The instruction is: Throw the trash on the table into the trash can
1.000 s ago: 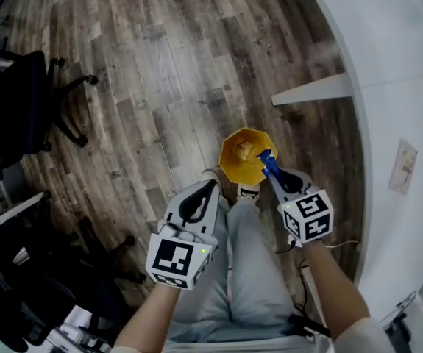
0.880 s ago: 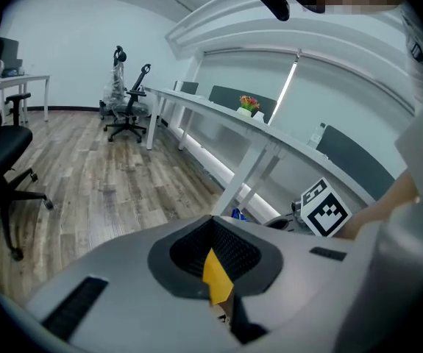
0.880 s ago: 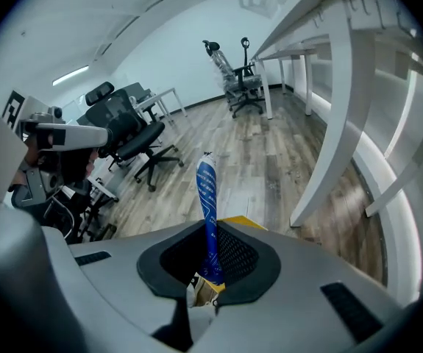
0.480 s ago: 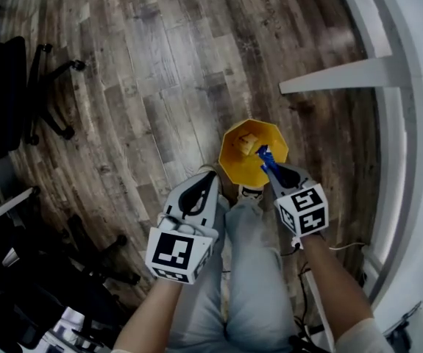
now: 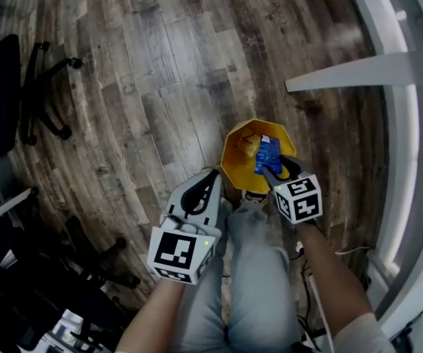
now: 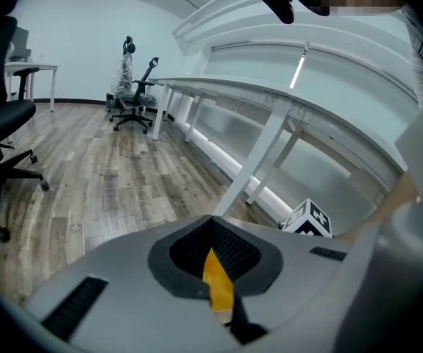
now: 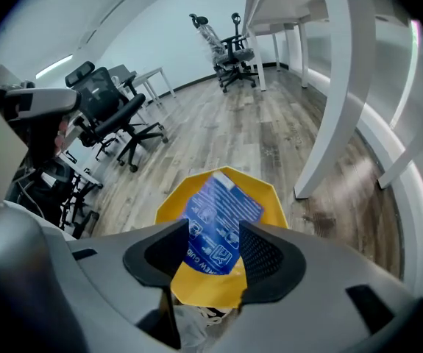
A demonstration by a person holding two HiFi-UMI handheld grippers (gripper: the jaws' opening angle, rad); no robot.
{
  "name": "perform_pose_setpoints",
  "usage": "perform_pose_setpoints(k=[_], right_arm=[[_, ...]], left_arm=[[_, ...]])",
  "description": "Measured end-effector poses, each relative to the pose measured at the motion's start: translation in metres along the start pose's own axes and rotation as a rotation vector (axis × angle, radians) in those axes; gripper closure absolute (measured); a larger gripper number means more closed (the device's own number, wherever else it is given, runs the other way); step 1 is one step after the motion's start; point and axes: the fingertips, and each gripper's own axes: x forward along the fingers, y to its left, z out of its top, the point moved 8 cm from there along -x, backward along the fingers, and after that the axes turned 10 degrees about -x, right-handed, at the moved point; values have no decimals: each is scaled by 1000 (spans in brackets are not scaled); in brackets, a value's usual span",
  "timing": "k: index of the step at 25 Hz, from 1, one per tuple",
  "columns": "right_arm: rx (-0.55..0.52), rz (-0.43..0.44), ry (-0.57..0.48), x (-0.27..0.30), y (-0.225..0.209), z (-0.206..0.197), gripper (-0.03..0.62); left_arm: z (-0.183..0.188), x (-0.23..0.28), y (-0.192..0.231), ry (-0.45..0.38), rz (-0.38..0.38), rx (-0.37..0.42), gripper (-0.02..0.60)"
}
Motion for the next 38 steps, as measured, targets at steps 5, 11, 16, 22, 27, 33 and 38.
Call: perform_pose_setpoints(k=[5,11,16,22,27,33,38], right_arm=[[-33,-18,25,6,-1,-2,367],[-35,-23,-1,-15,-3,12,365],[-58,-10,-70,-77,12,56,365],[-50,2,-205,-184,35,122,524],[-59,39,-241,-275,49,163,554],[-56,33,-350,-385,64,206,556],[-15,12,-479,-463,72,226,556]], left_arm=[[-1,-1,2,5,5,-5,581],[7,-9,-6,-6,4,-3,581],[44,-39,-35,-19,-16,8,581],[104,-93,-82,-30,-31,51,581],[153,-142,-120,-25,-46,100,581],[198,-196,-164,-55,-52,100,581],[224,-226,-207,-58,-93,118,581]])
